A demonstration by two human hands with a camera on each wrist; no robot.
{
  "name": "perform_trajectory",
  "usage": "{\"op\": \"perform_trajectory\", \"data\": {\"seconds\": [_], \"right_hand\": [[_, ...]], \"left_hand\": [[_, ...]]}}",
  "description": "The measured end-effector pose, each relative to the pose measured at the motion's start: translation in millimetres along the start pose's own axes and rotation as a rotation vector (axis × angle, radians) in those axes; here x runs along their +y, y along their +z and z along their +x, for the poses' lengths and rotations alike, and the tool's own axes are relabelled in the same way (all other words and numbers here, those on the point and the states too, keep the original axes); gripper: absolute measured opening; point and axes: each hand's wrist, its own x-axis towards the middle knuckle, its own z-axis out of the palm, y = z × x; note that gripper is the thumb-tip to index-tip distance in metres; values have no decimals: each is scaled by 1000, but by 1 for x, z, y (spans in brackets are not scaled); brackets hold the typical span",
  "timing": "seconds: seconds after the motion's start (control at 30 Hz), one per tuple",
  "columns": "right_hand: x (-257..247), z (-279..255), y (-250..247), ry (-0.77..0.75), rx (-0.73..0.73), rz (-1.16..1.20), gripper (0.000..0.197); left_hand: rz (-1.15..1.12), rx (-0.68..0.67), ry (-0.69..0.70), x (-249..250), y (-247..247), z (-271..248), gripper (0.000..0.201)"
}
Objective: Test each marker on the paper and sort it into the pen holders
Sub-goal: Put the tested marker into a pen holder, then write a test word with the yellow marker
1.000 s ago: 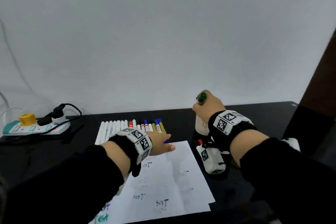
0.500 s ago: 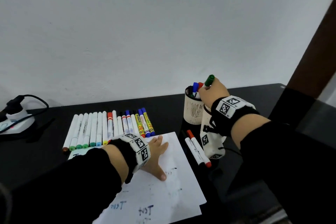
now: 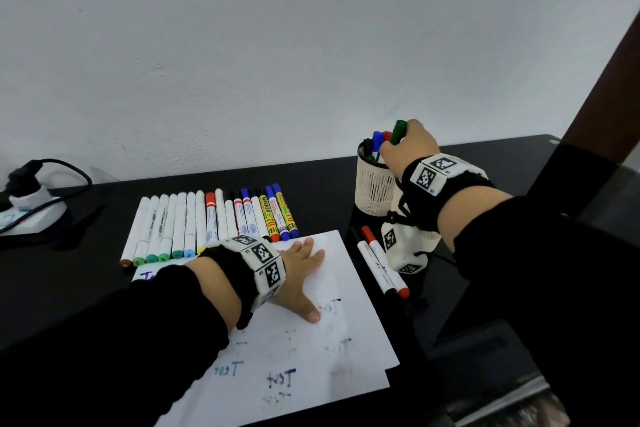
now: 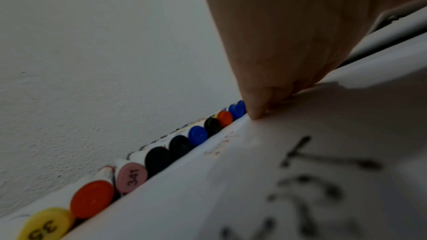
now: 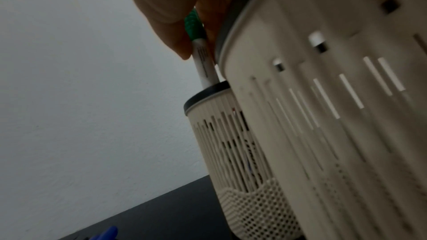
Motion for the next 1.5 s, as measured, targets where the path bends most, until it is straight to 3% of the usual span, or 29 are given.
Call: {"op": "perform_trajectory", "data": {"seconds": [0.1, 0.37, 0.77, 1.03, 1.3, 1.5], "right_hand": [[3, -2, 3, -35, -28, -9, 36], [4, 0, 1, -89, 16, 2, 30], [-1, 4, 9, -127, -52, -277, 29], [-11, -9, 5, -105, 16, -114, 22], [-41, -37, 28, -205, -125, -135, 15], [-58, -54, 59, -235, -276, -254, 21]], "left_hand": [[5, 0, -6, 1, 0, -1, 109], [7, 10, -6, 2, -1, -1, 108], [-9, 10, -7, 4, -2, -4, 108], [6, 20, -35, 2, -5, -18, 109], [7, -26, -92, -25, 12, -42, 112], [-47, -34, -123, -50, 26, -60, 113]]}}
